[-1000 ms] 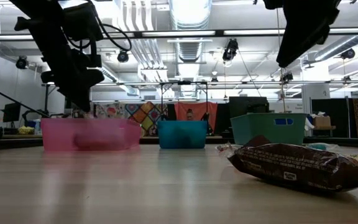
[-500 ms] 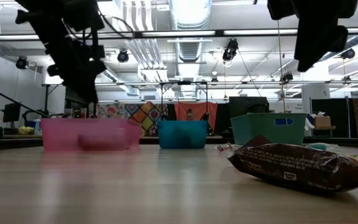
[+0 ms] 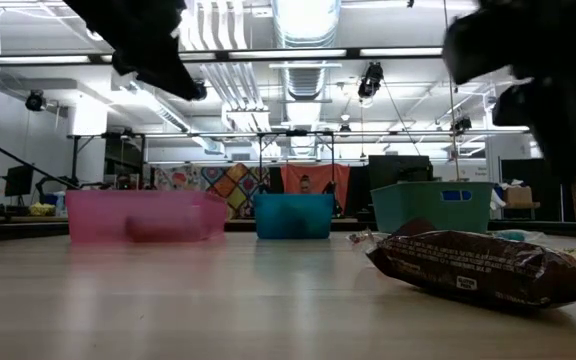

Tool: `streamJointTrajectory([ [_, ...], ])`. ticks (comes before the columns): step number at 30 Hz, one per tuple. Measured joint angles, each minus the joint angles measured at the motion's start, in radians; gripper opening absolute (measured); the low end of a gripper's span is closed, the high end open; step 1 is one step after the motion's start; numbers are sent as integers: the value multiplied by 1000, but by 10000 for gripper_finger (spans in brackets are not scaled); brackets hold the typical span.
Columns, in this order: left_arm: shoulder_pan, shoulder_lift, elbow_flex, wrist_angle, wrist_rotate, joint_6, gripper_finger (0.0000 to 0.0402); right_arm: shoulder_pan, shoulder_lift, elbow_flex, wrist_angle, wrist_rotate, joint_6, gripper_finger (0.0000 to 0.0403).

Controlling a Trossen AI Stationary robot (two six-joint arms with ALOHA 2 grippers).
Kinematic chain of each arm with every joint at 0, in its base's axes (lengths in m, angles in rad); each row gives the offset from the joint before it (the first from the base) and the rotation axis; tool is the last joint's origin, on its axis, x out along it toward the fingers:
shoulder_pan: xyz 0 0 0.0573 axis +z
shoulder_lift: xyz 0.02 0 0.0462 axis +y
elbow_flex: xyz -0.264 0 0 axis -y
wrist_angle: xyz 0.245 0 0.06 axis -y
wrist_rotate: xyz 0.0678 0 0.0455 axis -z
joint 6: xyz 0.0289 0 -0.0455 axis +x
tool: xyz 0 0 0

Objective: Sort candy
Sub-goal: Put the yellow candy into the blue bin

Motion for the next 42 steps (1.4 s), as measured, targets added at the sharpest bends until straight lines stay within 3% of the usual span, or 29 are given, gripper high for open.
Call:
streamJointTrajectory([
  [4, -33, -3, 7, -1, 0, 11, 123, 63, 45, 0, 2, -15, -126, 205],
  [12, -43, 8, 0, -3, -1, 9, 115, 135, 128, 0, 76, 53, -97, 199],
  [22, -43, 10, -1, 0, -1, 10, 113, 139, 214, 1, 120, 143, -58, 192],
  [26, -43, 10, -1, -1, -1, 11, 113, 139, 223, 3, 120, 143, -59, 163],
  [37, -43, 27, -1, -1, -1, 10, 113, 139, 221, 1, 126, 141, -64, 22],
  [42, -43, 41, -1, -1, -1, 10, 113, 138, 211, 0, 126, 140, -67, 10],
])
